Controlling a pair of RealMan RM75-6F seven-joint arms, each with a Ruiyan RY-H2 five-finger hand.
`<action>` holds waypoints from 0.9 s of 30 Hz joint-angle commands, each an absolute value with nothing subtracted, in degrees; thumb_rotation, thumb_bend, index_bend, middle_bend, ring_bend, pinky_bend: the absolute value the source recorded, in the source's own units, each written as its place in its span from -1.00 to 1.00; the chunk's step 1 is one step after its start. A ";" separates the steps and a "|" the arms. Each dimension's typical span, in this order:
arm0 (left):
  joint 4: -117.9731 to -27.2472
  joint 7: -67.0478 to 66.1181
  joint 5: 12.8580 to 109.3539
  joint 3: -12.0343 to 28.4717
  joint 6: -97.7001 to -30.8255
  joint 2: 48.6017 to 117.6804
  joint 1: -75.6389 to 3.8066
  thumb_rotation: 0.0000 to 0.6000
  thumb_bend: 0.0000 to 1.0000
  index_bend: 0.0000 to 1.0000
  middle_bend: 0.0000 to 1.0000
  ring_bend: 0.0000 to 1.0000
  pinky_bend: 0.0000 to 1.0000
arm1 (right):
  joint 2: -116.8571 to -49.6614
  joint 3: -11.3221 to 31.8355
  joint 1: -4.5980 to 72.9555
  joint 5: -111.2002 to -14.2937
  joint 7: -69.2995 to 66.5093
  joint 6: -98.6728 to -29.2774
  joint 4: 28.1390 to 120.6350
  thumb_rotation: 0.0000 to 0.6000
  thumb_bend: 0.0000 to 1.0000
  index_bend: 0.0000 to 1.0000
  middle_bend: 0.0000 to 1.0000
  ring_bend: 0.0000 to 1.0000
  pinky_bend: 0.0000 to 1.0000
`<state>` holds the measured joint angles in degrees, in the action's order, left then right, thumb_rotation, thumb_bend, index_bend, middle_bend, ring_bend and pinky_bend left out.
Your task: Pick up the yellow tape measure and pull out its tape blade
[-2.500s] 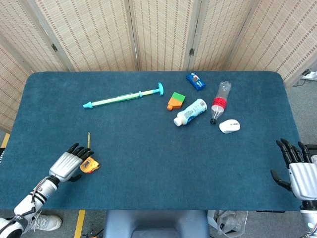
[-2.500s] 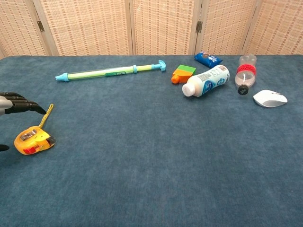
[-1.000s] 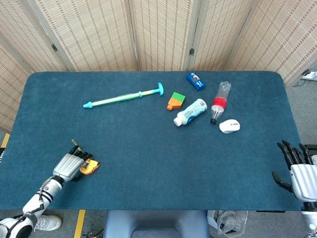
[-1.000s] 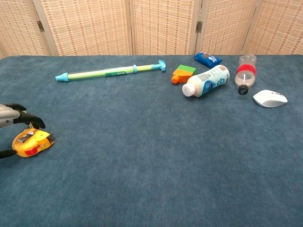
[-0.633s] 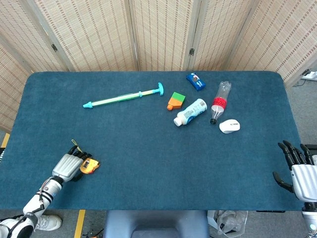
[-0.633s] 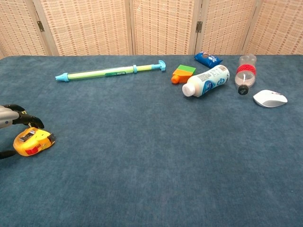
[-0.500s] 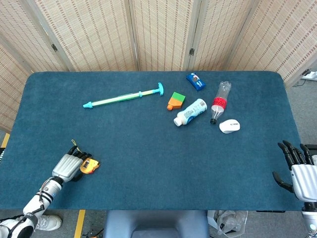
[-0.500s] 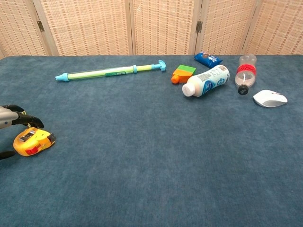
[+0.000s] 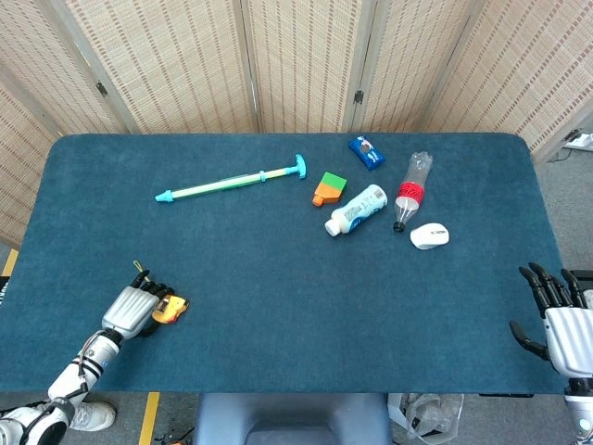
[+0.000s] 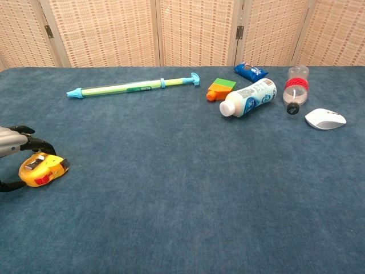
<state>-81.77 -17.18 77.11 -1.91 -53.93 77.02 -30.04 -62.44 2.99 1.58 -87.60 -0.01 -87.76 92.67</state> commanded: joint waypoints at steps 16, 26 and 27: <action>-75.70 -6.34 84.38 -0.91 -60.32 79.35 -29.52 1.00 -0.24 -0.05 -0.02 -0.14 -0.66 | -61.62 3.34 3.59 -89.32 1.60 -86.03 94.91 1.00 -0.33 -0.79 -0.76 -0.70 -0.93; -87.15 -7.97 84.24 2.84 -61.63 71.74 -31.68 1.00 -0.24 0.01 0.06 -0.07 -0.55 | -57.50 5.99 13.34 -93.34 -0.05 -75.97 104.07 1.00 -0.33 -0.60 -0.72 -0.70 -0.93; -88.80 -8.39 83.75 3.55 -61.71 70.75 -31.94 1.00 -0.24 0.01 0.07 -0.06 -0.54 | -57.27 6.37 14.58 -93.37 -0.83 -74.59 104.92 1.00 -0.33 -0.57 -0.72 -0.70 -0.93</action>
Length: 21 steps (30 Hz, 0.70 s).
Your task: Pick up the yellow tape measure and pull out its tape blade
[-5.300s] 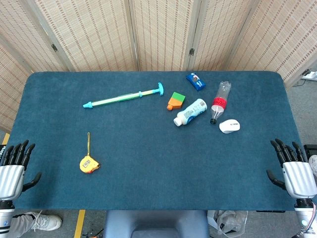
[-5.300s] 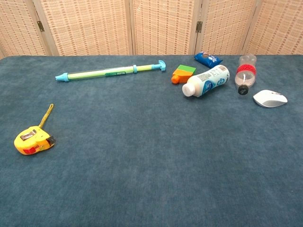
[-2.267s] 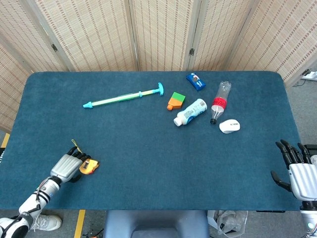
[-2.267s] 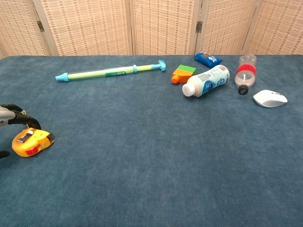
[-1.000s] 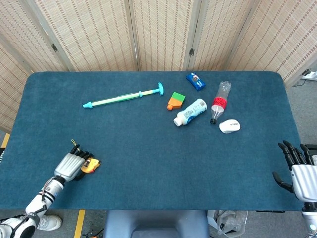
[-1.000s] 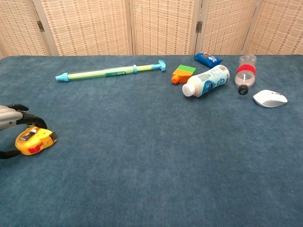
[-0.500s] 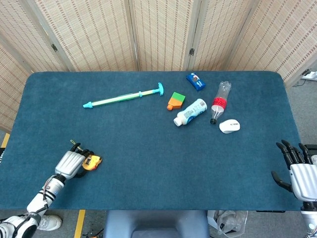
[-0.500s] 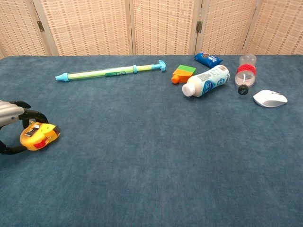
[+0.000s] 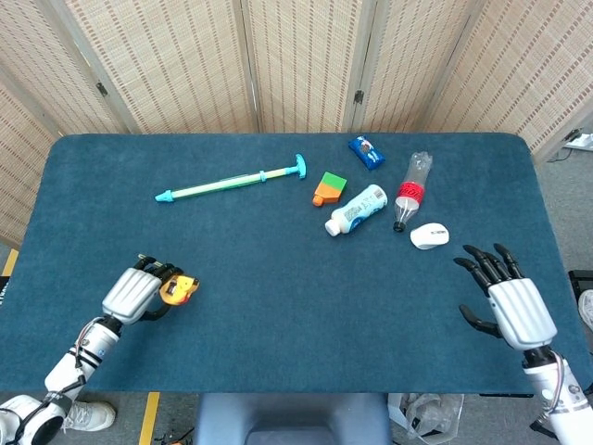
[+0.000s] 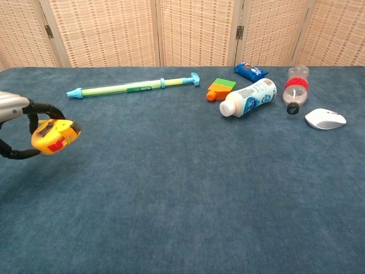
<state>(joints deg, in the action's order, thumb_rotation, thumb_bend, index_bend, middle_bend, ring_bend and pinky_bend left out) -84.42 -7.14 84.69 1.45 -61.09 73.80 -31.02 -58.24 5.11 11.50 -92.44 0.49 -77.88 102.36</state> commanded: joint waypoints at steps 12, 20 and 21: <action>-102.67 -16.54 75.48 9.48 -59.48 65.04 -35.69 1.00 -0.23 0.03 0.09 -0.05 -0.52 | -59.97 12.00 27.80 -85.65 -6.50 -59.70 110.49 1.00 -0.33 -0.35 -0.72 -0.71 -0.93; -106.67 -24.51 71.09 10.58 -59.17 66.82 -38.23 1.00 -0.22 0.03 0.12 -0.03 -0.52 | -64.99 15.42 34.90 -77.51 -5.73 -53.26 109.85 1.00 -0.33 -0.26 -0.72 -0.73 -0.93; -107.18 -25.67 70.44 10.72 -59.42 67.30 -38.55 1.00 -0.22 0.03 0.12 -0.02 -0.52 | -65.94 16.04 35.93 -76.21 -5.89 -52.58 109.56 1.00 -0.33 -0.25 -0.72 -0.73 -0.93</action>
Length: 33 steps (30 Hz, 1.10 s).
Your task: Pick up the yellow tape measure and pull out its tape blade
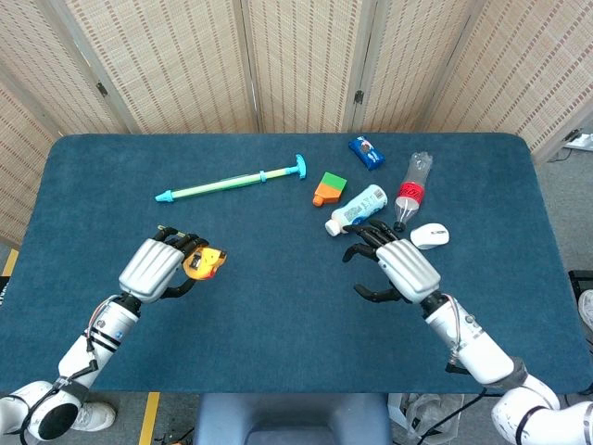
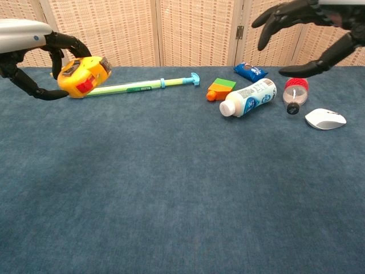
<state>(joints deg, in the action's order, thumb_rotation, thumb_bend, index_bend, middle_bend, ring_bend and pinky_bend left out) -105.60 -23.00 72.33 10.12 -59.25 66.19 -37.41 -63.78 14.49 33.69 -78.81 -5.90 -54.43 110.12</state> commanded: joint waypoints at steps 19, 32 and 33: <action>-115.08 -37.24 61.71 11.17 -63.07 71.19 -42.37 1.00 -0.19 0.03 0.13 -0.01 -0.57 | -75.63 20.33 49.46 -55.91 -0.08 -45.26 105.15 1.00 -0.36 -0.15 -0.68 -0.75 -0.93; -116.25 -39.66 58.75 10.77 -64.54 72.88 -44.22 1.00 -0.19 0.04 0.13 -0.01 -0.58 | -77.57 20.70 54.37 -49.63 1.63 -44.50 103.70 1.00 -0.36 -0.09 -0.68 -0.75 -0.93; -116.25 -39.76 58.56 10.79 -64.62 72.92 -44.39 1.00 -0.19 0.04 0.13 -0.01 -0.58 | -77.79 20.71 54.75 -49.17 1.59 -44.33 103.37 1.00 -0.35 -0.09 -0.68 -0.76 -0.93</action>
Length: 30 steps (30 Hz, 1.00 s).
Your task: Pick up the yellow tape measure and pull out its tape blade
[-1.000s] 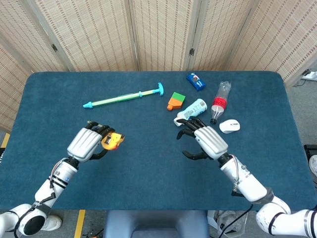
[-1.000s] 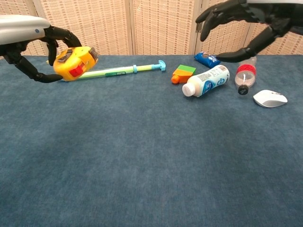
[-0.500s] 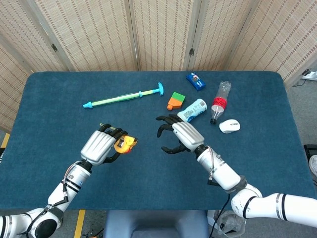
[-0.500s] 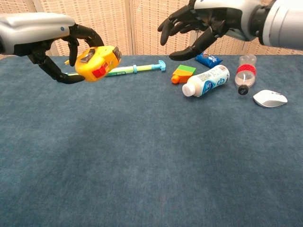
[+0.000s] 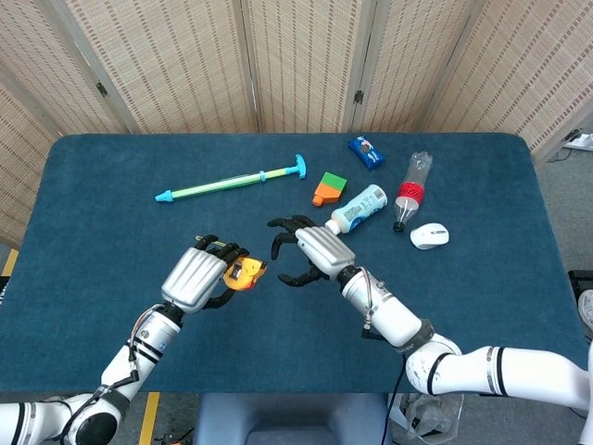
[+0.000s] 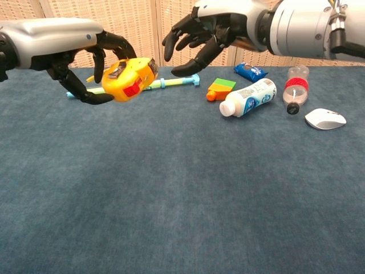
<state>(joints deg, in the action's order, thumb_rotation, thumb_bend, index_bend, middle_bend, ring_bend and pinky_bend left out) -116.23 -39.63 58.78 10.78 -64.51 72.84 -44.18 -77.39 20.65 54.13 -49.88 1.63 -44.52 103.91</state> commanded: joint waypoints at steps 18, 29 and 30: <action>-116.27 -40.10 56.56 10.47 -65.89 73.61 -46.02 1.00 -0.19 0.04 0.13 -0.01 -0.59 | -79.65 20.16 58.40 -45.21 2.33 -44.21 101.17 1.00 -0.35 -0.06 -0.66 -0.76 -0.93; -115.80 -39.17 56.16 10.05 -66.16 73.35 -46.23 1.00 -0.19 0.04 0.14 -0.01 -0.60 | -79.35 19.63 58.84 -44.54 1.79 -44.23 101.46 1.00 -0.36 0.01 -0.64 -0.73 -0.93; -115.69 -39.09 56.06 10.03 -66.17 73.36 -46.27 1.00 -0.19 0.04 0.14 -0.01 -0.60 | -79.27 19.55 58.84 -44.60 1.78 -44.27 101.53 1.00 -0.35 0.02 -0.64 -0.73 -0.93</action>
